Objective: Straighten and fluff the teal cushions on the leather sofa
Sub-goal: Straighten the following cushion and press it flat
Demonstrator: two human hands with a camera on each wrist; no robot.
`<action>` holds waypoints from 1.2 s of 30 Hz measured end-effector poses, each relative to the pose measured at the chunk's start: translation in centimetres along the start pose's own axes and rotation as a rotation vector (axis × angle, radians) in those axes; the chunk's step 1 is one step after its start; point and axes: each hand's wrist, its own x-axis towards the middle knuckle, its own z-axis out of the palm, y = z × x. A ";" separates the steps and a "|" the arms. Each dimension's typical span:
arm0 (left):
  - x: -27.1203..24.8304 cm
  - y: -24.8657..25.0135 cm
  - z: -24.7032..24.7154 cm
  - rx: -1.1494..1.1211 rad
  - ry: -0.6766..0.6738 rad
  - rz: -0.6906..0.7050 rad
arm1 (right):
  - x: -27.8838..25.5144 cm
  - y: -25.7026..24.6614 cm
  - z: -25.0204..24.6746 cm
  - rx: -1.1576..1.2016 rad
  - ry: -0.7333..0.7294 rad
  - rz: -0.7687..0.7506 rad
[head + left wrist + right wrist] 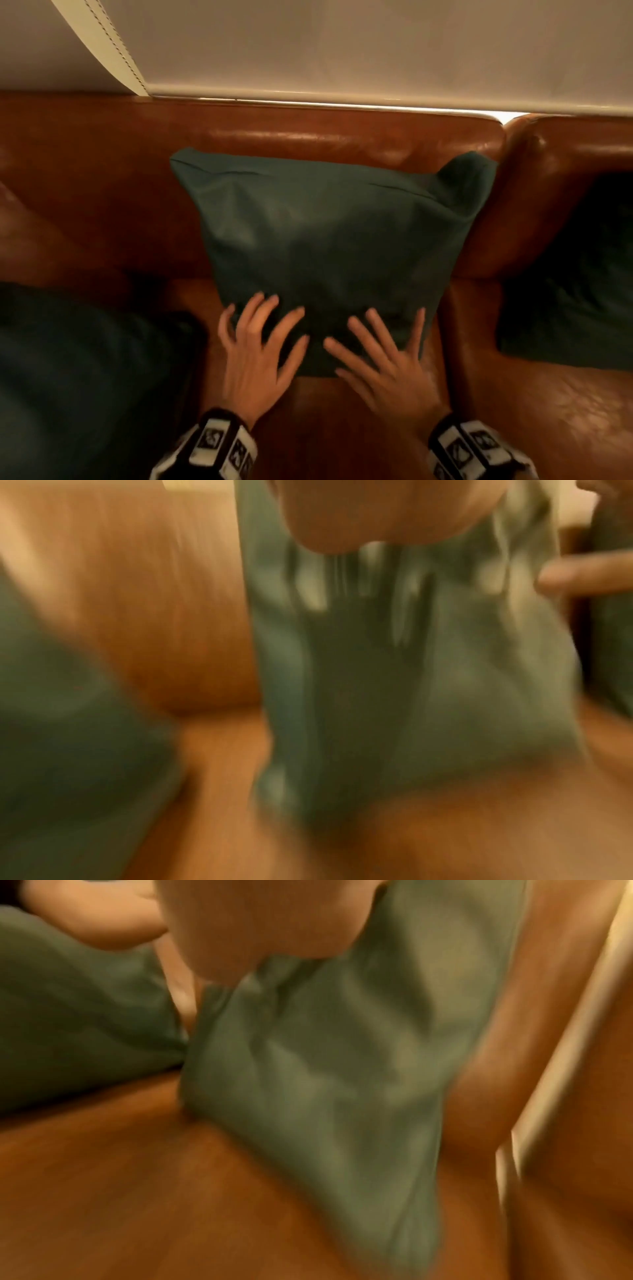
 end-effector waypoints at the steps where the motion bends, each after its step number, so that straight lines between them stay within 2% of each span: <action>1: 1.8 0.0 -0.4 0.015 0.041 0.016 | 1.7 1.0 -0.6 0.019 0.060 0.009; 3: 5.7 -0.3 -0.5 0.082 0.006 0.045 | 5.2 3.6 -1.0 0.006 0.071 0.018; 6: 9.3 -1.2 0.3 0.147 -0.144 0.033 | 8.5 6.3 0.1 -0.044 -0.040 0.004; 9: 10.3 -1.7 1.2 0.231 -0.213 -0.024 | 9.6 6.9 1.3 -0.076 -0.171 0.035; 14: 11.0 -0.7 0.1 0.311 -0.283 -0.029 | 9.6 6.4 0.4 -0.089 -0.219 0.040; 16: 12.0 -0.4 -1.4 0.277 -0.247 -0.018 | 9.5 6.2 -1.3 -0.085 -0.160 0.014; 18: 13.7 -0.3 -2.8 0.238 -0.136 -0.012 | 10.1 7.1 -3.6 -0.037 -0.005 0.046; 20: 15.9 -0.7 -3.8 0.186 -0.020 -0.105 | 11.6 9.3 -5.7 0.034 0.170 0.198; 21: 17.0 -1.2 -4.3 0.147 0.003 -0.176 | 12.5 10.9 -6.5 0.044 0.214 0.287; 22: 18.0 -1.9 -4.7 0.097 -0.013 -0.244 | 13.3 12.4 -7.2 0.041 0.211 0.357; 24: 19.1 -3.6 -5.5 0.012 -0.112 -0.300 | 13.9 15.3 -7.8 0.067 0.091 0.394; 25: 19.2 -4.4 -6.0 -0.006 -0.136 -0.280 | 13.8 16.4 -7.9 0.098 -0.016 0.367; 27: 18.8 -5.5 -7.0 -0.017 -0.095 -0.200 | 12.8 18.4 -8.0 0.126 -0.222 0.234; 29: 18.1 -6.0 -7.4 -0.002 -0.013 -0.130 | 11.9 19.7 -8.3 0.090 -0.302 0.114; 31: 17.8 -5.9 -7.2 0.006 0.045 -0.135 | 11.5 20.1 -8.6 0.022 -0.303 0.091; 33: 17.6 -5.2 -7.4 -0.003 0.105 -0.165 | 11.5 19.8 -8.9 -0.022 -0.215 0.081; 36: 16.5 -4.4 -8.1 -0.013 0.200 -0.162 | 11.4 19.6 -10.8 0.187 -0.030 0.189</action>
